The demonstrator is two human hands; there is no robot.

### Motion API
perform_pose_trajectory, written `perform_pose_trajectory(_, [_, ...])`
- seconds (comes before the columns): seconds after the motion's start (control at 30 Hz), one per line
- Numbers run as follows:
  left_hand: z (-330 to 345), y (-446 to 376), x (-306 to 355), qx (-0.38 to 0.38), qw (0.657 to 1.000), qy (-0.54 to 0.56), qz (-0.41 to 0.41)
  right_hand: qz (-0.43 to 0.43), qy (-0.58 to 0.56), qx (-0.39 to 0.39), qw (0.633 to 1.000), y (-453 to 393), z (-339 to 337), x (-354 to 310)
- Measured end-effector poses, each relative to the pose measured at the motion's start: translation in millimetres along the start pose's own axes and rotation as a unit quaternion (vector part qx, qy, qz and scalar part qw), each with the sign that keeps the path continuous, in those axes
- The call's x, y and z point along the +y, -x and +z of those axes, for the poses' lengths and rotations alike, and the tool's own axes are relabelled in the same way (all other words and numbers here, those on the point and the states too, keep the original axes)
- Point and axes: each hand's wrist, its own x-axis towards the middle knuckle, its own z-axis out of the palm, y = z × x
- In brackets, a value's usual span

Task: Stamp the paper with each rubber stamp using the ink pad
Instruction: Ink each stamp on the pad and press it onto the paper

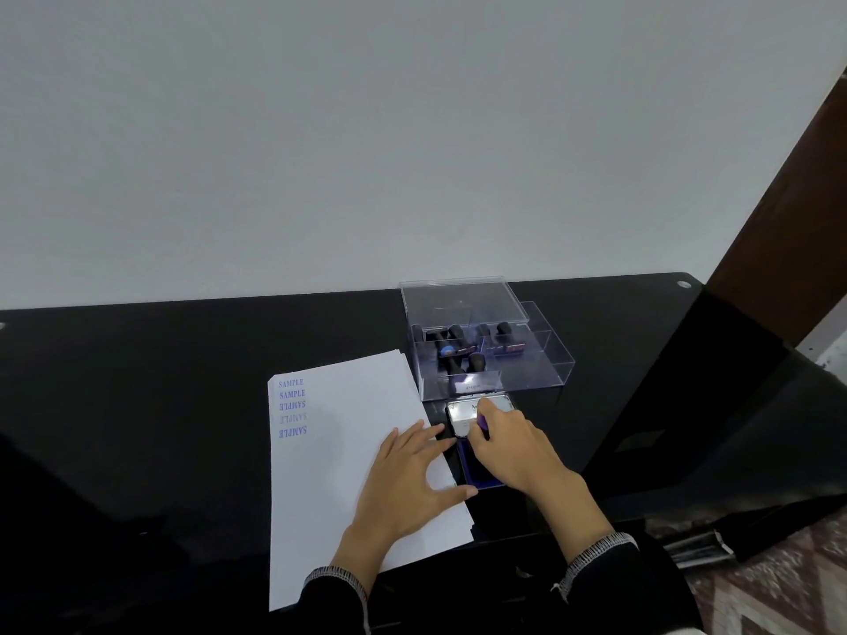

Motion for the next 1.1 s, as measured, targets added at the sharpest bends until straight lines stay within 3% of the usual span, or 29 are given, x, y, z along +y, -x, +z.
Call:
perform_pose_trajectory(0.2, [0.5, 0.2, 0.2, 0.003, 1.000, 0.002, 0.002, 0.019, -0.006, -0.042, 0.999, -8.3, -1.8, -2.3])
perform_pose_trajectory(0.53, [2.3, 1.0, -0.8, 0.015, 1.000, 0.010, 0.006, -0.011, 0.010, 0.019, 1.000, 4.5, 9.9, 4.5])
perform_pose_trajectory(1.1, [2.6, 0.3, -2.0, 0.022, 1.000, 0.007, 0.013, -0.005, -0.001, 0.054, 0.999, 10.2, 22.4, 8.4])
